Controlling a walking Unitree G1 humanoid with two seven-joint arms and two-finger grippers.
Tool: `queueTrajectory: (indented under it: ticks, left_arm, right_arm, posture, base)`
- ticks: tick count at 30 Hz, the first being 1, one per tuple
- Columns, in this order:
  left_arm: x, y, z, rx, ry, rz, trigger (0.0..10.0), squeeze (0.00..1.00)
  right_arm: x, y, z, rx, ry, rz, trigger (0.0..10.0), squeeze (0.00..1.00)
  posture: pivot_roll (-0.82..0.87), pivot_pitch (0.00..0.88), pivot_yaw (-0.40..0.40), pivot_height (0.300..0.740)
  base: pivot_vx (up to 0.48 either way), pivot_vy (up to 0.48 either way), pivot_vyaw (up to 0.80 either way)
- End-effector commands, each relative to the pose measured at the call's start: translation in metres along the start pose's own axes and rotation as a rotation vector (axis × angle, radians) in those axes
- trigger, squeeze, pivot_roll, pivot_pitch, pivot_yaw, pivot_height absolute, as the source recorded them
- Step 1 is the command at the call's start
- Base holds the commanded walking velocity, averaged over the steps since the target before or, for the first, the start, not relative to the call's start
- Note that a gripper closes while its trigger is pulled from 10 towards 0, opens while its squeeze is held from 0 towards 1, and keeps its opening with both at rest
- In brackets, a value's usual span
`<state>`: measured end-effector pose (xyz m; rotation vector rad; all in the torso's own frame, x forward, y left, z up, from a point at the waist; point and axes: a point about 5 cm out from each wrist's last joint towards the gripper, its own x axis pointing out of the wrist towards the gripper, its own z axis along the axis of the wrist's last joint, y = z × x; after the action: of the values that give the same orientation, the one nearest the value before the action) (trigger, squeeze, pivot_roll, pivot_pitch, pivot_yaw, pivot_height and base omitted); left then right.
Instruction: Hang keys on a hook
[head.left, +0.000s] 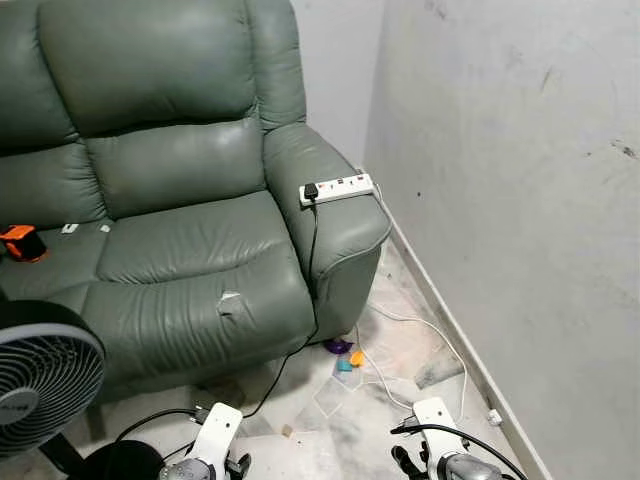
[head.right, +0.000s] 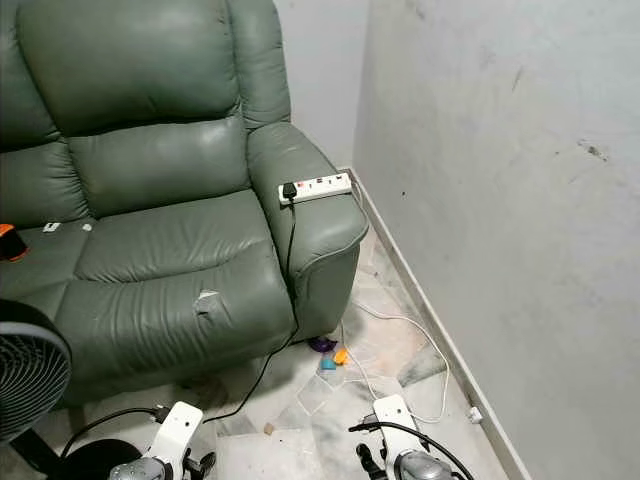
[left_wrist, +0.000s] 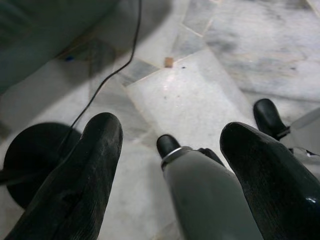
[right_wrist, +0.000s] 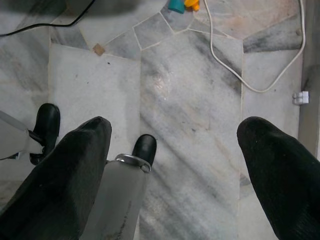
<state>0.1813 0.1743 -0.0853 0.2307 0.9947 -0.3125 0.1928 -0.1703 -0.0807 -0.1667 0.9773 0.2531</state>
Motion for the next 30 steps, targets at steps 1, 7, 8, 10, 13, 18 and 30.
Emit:
queueTrajectory:
  ticks: [1, 7, 8, 10, 13, 18, 30]
  left_arm:
    - [-0.0001, -0.0008, -0.0016, 0.012, 0.013, -0.015, 10.0, 0.00]
    - [-0.0008, -0.0001, -0.0040, 0.017, 0.021, -0.022, 10.0, 0.00]
    - [-0.0008, 0.0000, -0.0043, 0.016, 0.022, -0.022, 10.0, 0.00]
    - [-0.0011, -0.0002, -0.0062, 0.018, 0.027, -0.022, 10.0, 0.00]
    - [-0.0013, -0.0003, -0.0074, 0.022, 0.032, -0.020, 10.0, 0.00]
    - [-0.0013, -0.0006, -0.0082, 0.019, 0.035, -0.019, 10.0, 0.00]
    - [-0.0009, -0.0007, -0.0087, 0.031, 0.042, 0.019, 10.0, 0.00]
  right_arm:
    - [0.0001, 0.0004, 0.0000, -0.006, 0.002, 0.001, 10.0, 0.00]
    - [0.0001, 0.0007, -0.0002, -0.007, 0.003, 0.000, 10.0, 0.00]
    - [0.0001, 0.0007, -0.0002, -0.007, 0.003, 0.000, 10.0, 0.00]
    - [0.0001, 0.0005, -0.0002, -0.007, 0.002, -0.001, 10.0, 0.00]
    - [0.0001, 0.0005, -0.0002, -0.007, 0.002, 0.000, 10.0, 0.00]
    - [0.0001, 0.0007, 0.0003, -0.013, 0.000, 0.004, 10.0, 0.00]
    - [0.0001, -0.0001, 0.0018, -0.028, -0.006, 0.008, 10.0, 0.00]
  posture:
    - [0.05, 0.023, 0.009, 0.740]
    - [0.05, 0.026, 0.009, 0.740]
    - [0.05, 0.026, 0.009, 0.740]
    - [0.05, 0.026, 0.009, 0.740]
    - [0.05, 0.025, 0.008, 0.740]
    - [0.05, 0.027, 0.005, 0.740]
    - [0.05, 0.026, 0.002, 0.740]
  base:
    - [0.000, 0.000, -0.77]
    - [0.000, 0.000, -0.77]
    - [0.000, 0.000, -0.77]
    - [0.000, 0.000, -0.77]
    - [0.000, 0.000, -0.77]
    - [0.000, 0.000, -0.77]
    - [0.000, 0.000, -0.32]
